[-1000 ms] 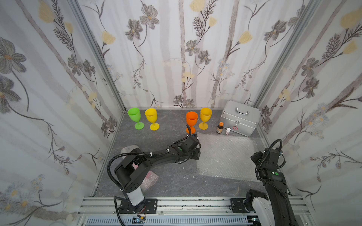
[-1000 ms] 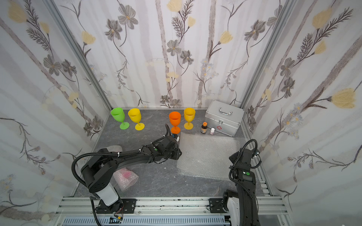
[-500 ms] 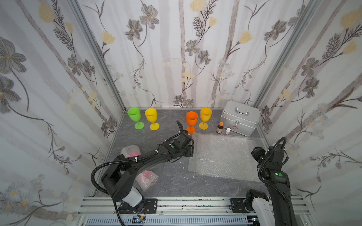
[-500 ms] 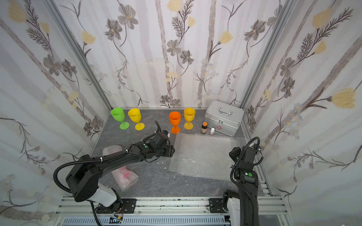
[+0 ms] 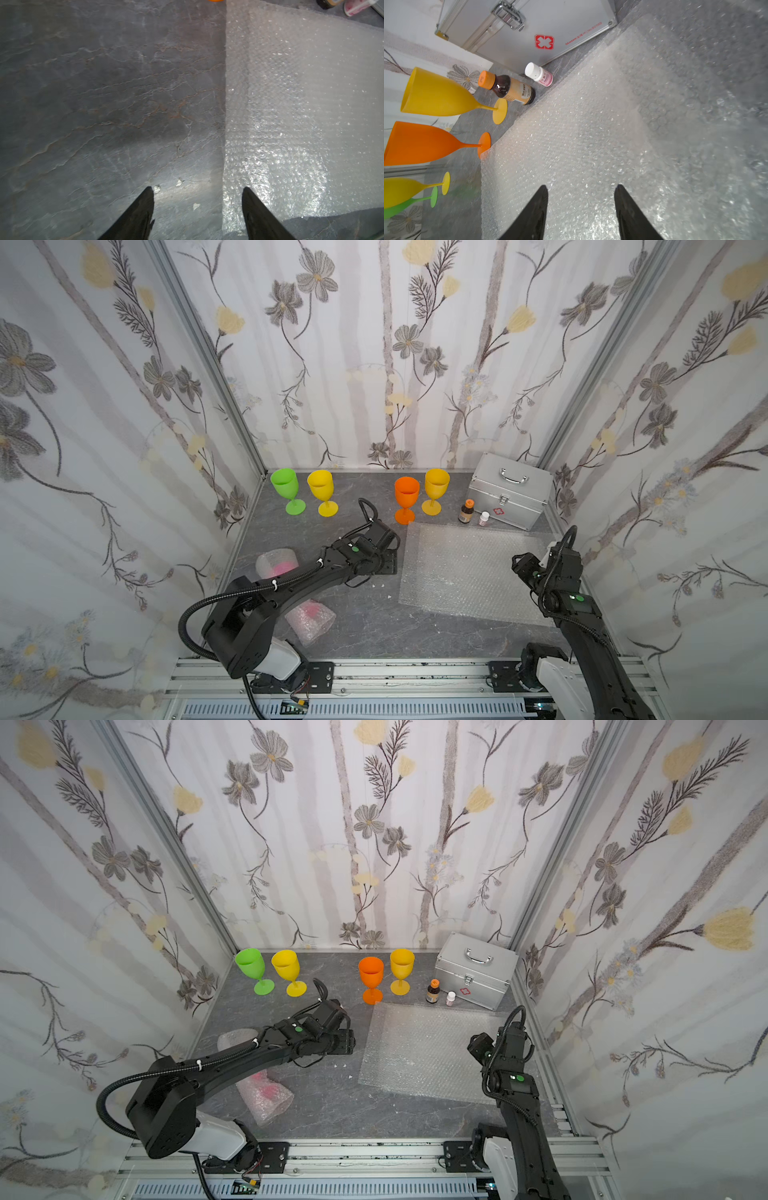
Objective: Unpack wine glasses from bubble wrap
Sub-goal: Place the bubble wrap at the center of the board, then move the bubble wrap to the center of the board.
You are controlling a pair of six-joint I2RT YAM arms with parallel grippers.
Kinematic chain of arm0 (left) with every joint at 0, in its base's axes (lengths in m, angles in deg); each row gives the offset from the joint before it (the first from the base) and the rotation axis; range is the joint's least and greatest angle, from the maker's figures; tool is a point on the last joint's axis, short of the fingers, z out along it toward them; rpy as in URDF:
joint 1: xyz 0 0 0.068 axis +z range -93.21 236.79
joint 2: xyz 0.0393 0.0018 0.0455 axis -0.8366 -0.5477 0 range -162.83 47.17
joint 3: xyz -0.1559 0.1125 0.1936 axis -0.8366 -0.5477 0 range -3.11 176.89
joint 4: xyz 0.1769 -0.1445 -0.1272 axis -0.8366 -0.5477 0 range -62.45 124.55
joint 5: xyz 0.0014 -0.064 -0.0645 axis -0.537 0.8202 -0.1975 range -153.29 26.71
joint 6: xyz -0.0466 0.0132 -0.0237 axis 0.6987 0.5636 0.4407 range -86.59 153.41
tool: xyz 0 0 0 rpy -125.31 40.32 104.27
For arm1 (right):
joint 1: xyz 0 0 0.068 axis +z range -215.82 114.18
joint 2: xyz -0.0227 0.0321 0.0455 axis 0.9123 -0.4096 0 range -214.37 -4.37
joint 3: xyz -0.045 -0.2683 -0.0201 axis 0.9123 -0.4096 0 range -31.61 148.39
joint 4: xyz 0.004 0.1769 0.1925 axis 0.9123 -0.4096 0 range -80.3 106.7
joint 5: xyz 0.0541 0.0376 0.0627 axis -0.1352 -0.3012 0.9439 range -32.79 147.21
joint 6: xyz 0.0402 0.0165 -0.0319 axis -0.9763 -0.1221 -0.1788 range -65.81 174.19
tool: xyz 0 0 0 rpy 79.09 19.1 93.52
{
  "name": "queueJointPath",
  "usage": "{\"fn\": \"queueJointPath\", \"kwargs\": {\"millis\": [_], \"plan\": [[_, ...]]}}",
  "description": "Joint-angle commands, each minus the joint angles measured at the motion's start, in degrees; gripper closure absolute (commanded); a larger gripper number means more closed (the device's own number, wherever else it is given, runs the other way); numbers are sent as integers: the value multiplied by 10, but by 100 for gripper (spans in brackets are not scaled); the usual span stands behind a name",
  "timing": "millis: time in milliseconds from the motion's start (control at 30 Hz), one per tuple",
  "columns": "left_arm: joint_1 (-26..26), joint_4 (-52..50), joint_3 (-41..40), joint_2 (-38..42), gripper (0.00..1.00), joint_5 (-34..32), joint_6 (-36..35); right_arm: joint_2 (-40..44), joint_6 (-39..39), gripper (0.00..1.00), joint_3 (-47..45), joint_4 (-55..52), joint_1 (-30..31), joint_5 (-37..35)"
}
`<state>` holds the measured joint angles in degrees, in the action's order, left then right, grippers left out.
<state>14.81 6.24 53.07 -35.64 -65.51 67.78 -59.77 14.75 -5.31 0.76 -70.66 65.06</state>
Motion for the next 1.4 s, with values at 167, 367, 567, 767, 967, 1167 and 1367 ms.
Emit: {"fn": "queueJointPath", "kwargs": {"millis": [167, 367, 567, 767, 967, 1167, 1367], "plan": [[94, -165, -43, 103, 27, -64, 94, -97, -34, 47, 17, 136, 99, 26], [131, -264, -21, 134, 27, -132, 104, -176, -42, 47, 48, 191, 178, 35], [179, -336, -2, 134, 23, -189, 121, -232, -50, 47, 73, 227, 239, 44], [255, -337, -30, 133, 23, -211, 97, -253, -52, 47, 80, 244, 265, 54], [310, -284, -66, 120, 30, -157, 67, -256, -52, 47, 80, 244, 272, 56], [321, -238, -93, 109, 49, -116, 60, -261, -50, 48, 81, 241, 273, 56], [313, -223, -81, 84, 95, -86, 41, -273, -47, 51, 85, 242, 273, 59]]}}
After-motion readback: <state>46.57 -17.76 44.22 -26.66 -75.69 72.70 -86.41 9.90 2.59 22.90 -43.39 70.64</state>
